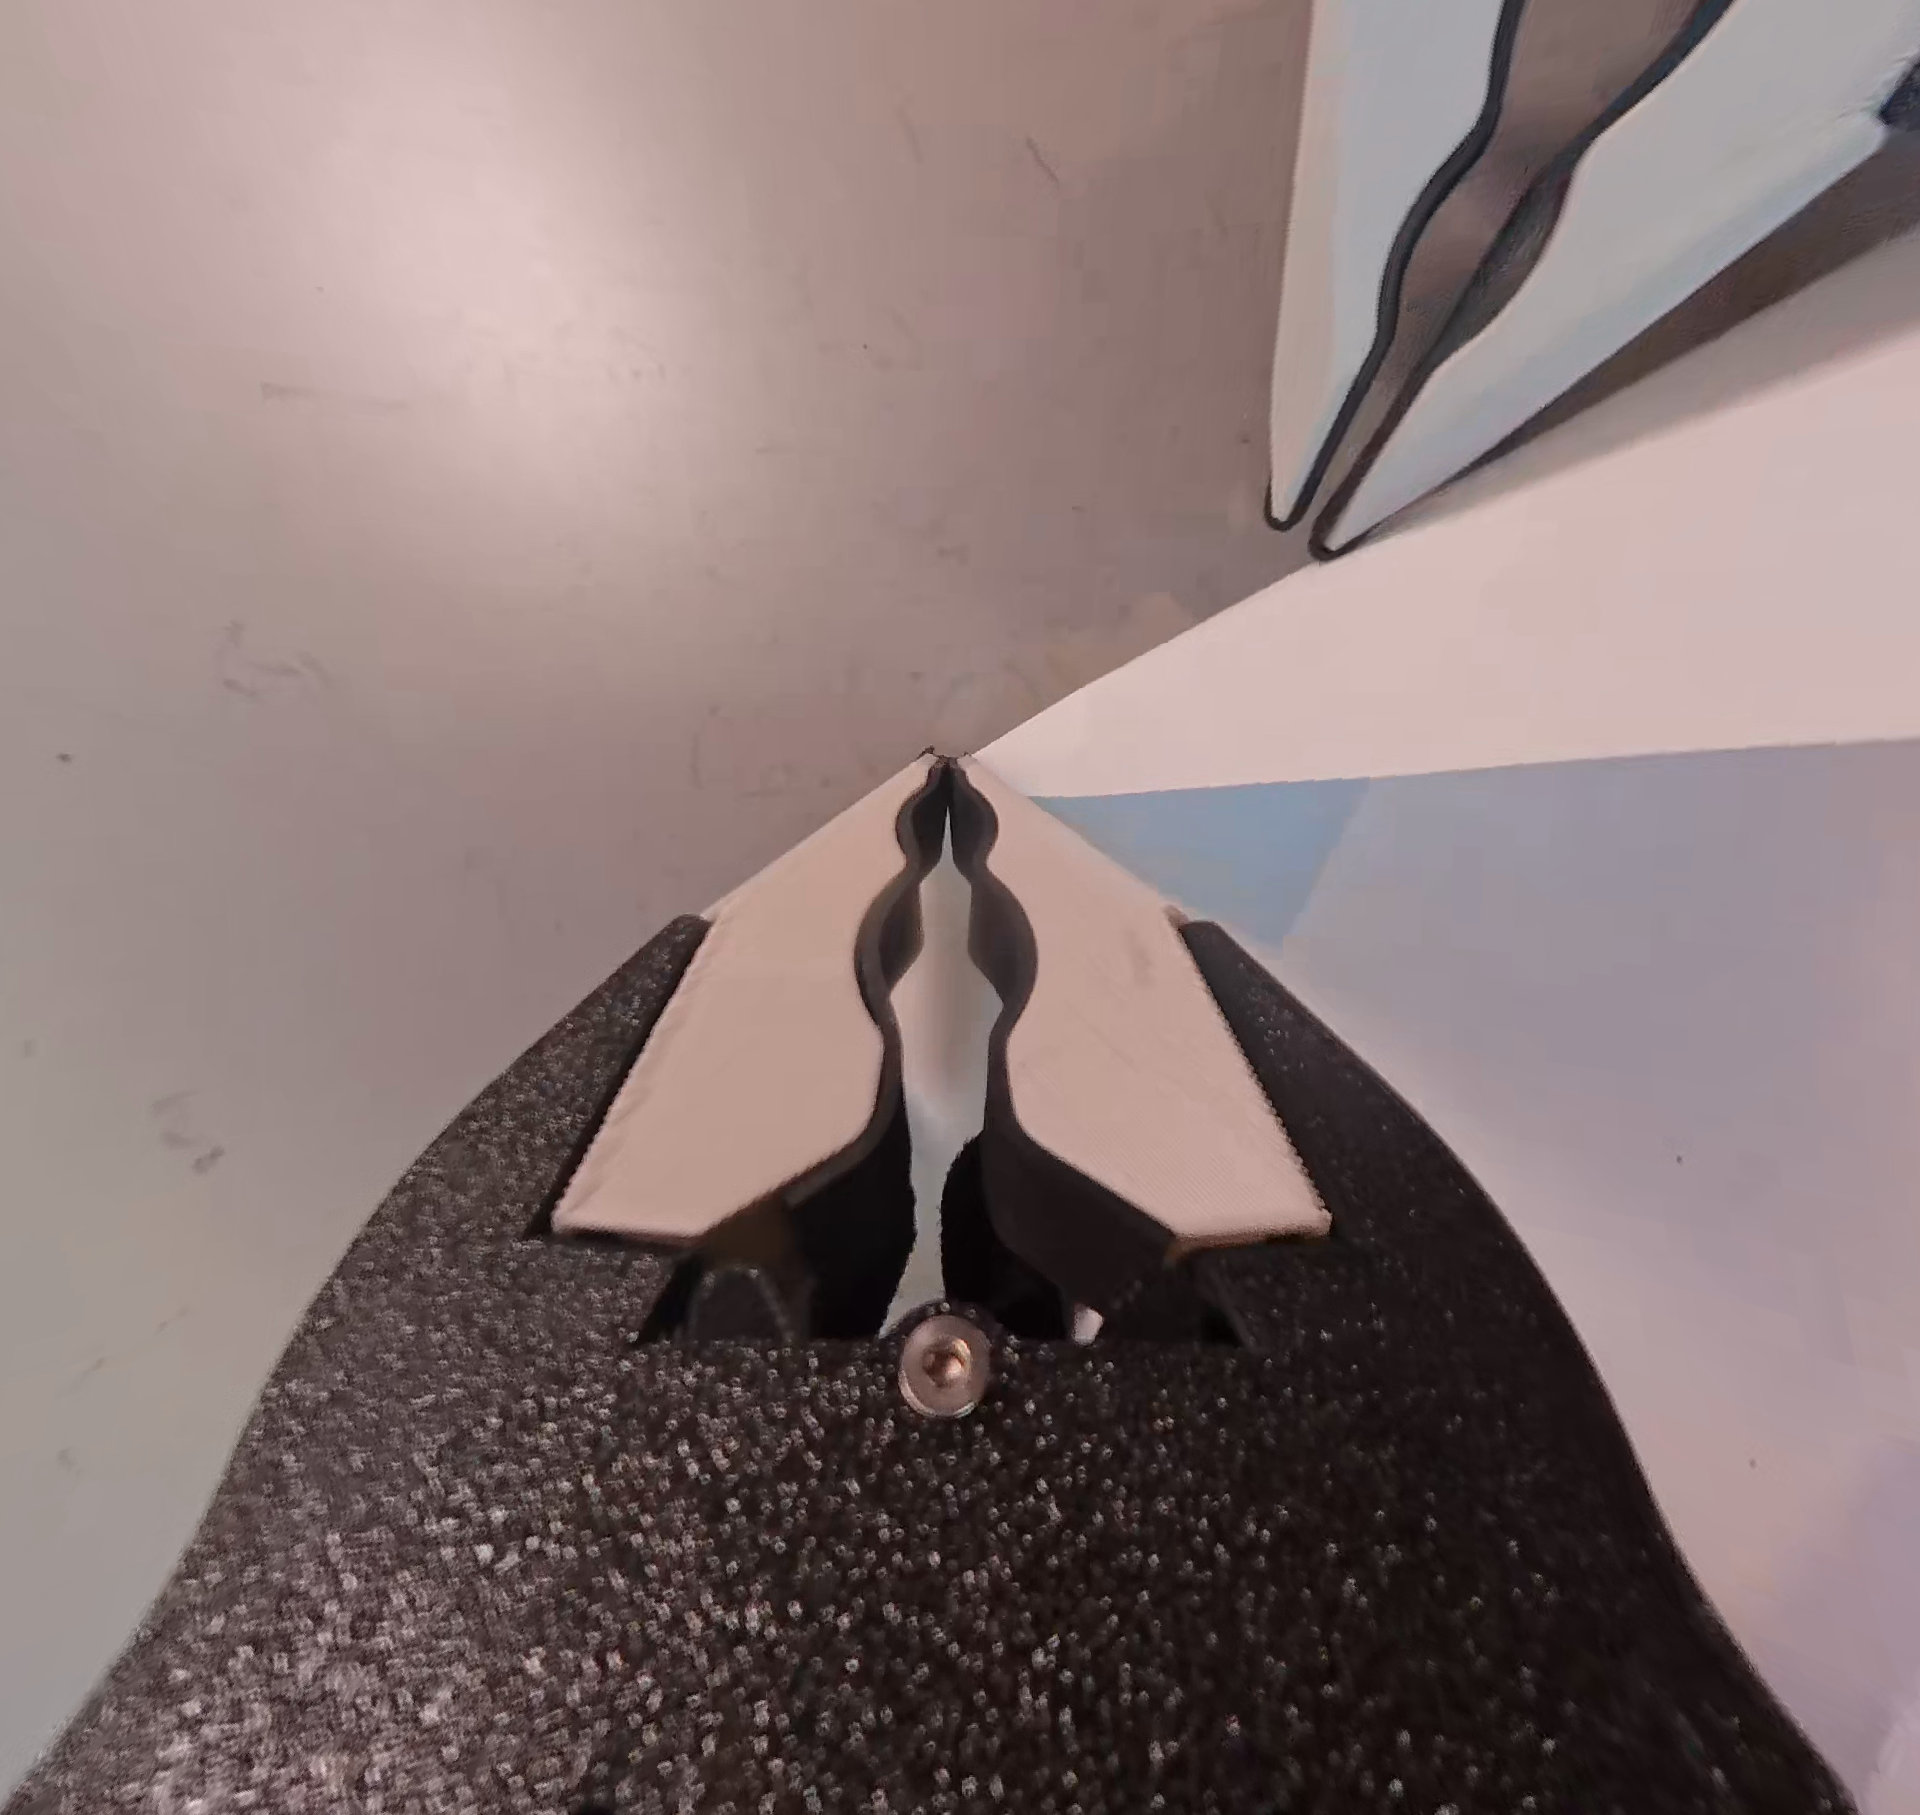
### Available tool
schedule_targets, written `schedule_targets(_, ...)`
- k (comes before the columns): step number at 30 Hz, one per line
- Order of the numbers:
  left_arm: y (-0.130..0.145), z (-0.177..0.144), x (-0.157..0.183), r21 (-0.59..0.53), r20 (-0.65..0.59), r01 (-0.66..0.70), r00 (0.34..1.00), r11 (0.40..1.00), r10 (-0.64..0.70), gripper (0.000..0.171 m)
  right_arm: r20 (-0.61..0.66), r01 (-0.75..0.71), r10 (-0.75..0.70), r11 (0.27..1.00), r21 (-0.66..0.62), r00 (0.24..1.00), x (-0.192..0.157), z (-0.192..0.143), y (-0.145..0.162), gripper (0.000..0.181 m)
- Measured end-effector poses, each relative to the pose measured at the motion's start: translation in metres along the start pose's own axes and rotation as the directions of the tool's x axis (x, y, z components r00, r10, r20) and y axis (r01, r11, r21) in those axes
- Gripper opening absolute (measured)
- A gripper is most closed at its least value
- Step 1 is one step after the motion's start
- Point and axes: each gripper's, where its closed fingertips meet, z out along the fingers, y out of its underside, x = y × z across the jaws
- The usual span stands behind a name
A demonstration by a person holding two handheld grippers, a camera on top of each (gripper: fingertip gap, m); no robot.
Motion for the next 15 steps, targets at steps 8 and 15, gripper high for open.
schedule_targets(8,0.000,0.000,0.000,0.006,0.016,0.014,1.000,1.000,-0.014,0.000,-0.089,0.202,-0.203,0.979,-0.017,0.975,-0.023,0.006,-0.010,0.007)
schedule_targets(15,0.000,0.000,0.000,0.024,-0.005,0.013,1.000,1.000,-0.012,0.000,-0.093,0.308,-0.325,0.938,-0.157,0.941,-0.022,0.014,0.009,0.006)
